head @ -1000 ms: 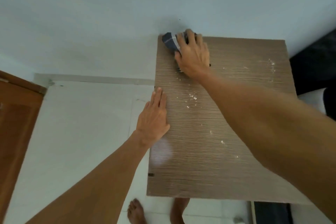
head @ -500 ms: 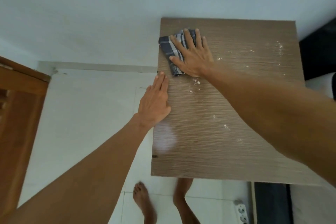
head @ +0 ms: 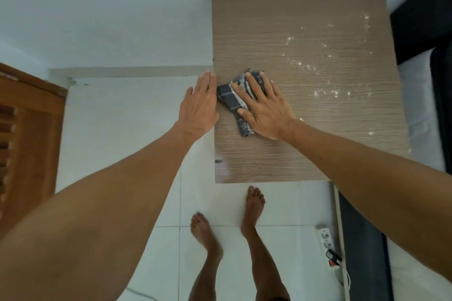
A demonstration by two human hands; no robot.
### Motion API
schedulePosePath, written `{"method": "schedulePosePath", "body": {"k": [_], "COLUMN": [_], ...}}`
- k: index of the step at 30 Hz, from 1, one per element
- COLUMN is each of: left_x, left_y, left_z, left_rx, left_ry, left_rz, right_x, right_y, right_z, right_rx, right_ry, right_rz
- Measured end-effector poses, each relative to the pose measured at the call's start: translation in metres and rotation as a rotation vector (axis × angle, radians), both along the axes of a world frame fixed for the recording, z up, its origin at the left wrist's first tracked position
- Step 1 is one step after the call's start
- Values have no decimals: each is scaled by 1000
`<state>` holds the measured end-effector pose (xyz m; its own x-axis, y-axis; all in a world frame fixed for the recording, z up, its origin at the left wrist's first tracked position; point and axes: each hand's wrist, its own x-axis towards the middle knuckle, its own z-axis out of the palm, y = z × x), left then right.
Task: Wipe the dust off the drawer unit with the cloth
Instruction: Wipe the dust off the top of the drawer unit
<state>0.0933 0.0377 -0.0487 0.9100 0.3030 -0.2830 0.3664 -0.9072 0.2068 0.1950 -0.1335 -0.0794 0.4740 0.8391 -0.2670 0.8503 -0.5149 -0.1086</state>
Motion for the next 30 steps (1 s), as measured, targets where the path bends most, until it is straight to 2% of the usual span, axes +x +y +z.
{"method": "schedulePosePath", "body": {"k": [9, 16, 19, 24, 30], "left_x": [-22, -31, -29, -16, 19], "left_y": [-11, -21, -24, -29, -29], "left_z": [2, 2, 3, 6, 8], "left_rx": [6, 6, 3, 1, -17], "left_ry": [46, 52, 58, 31, 32], "left_rz": [-129, -169, -174, -166, -142], "right_x": [-81, -124, -131, -97, 15], "right_y": [-40, -55, -62, -69, -52], "right_z": [-2, -3, 4, 37, 55], "right_rx": [56, 27, 34, -18, -8], "right_ry": [-45, 77, 94, 126, -16], "right_rz": [82, 137, 258, 606, 420]}}
